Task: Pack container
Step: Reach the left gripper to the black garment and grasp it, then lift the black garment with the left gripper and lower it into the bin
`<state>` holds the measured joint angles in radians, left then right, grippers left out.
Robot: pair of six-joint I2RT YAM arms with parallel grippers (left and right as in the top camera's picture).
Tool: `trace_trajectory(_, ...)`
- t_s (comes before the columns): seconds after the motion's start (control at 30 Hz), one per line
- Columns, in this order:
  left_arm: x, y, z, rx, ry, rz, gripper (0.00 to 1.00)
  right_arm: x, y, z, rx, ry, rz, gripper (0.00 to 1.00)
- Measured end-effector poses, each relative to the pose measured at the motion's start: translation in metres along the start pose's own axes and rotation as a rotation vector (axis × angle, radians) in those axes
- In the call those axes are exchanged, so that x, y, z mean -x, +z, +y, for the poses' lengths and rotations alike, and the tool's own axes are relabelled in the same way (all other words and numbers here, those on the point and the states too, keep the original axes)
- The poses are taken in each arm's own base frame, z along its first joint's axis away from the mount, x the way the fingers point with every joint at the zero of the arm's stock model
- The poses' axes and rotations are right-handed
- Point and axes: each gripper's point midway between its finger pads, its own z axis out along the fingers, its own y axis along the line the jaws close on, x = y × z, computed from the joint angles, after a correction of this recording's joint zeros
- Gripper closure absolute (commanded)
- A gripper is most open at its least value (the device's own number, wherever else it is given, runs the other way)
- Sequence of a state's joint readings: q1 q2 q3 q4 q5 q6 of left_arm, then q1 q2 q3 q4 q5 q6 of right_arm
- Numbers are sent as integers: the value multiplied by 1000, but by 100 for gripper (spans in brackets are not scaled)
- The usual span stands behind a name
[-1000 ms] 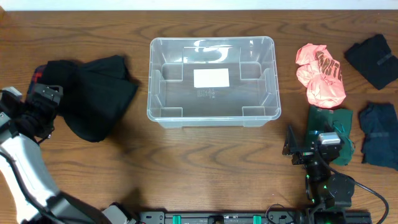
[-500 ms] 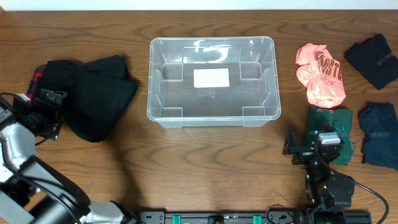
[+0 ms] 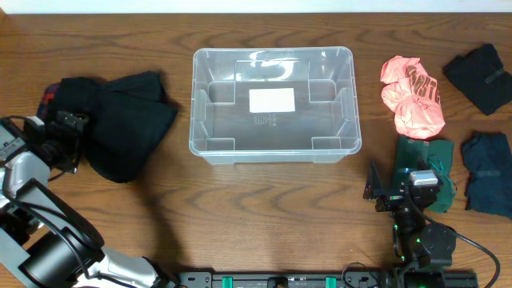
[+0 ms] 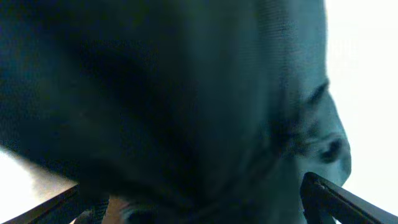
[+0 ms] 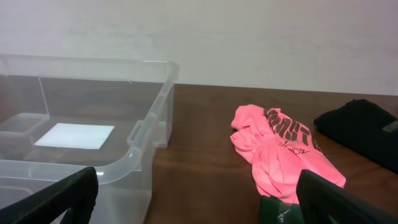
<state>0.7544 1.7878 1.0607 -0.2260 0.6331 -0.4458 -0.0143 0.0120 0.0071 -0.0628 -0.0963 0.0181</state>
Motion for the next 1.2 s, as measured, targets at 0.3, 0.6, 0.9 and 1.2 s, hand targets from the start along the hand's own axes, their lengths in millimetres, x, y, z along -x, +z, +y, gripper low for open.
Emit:
trace_trajectory(0.3, -11, 13, -19, -6, 66, 14, 2, 0, 0, 0, 0, 0, 0, 1)
trace_trajectory(0.6, -11, 15, -16, 25, 68, 3, 80, 0, 0, 0, 0, 0, 0, 1)
trace_trajectory(0.9, -5, 15, -28, -28, 78, -16, 94, 0, 0, 0, 0, 0, 0, 1)
trace_trajectory(1.2, 1, -2, -72, -213, 57, -31, 94, 0, 0, 0, 0, 0, 0, 1)
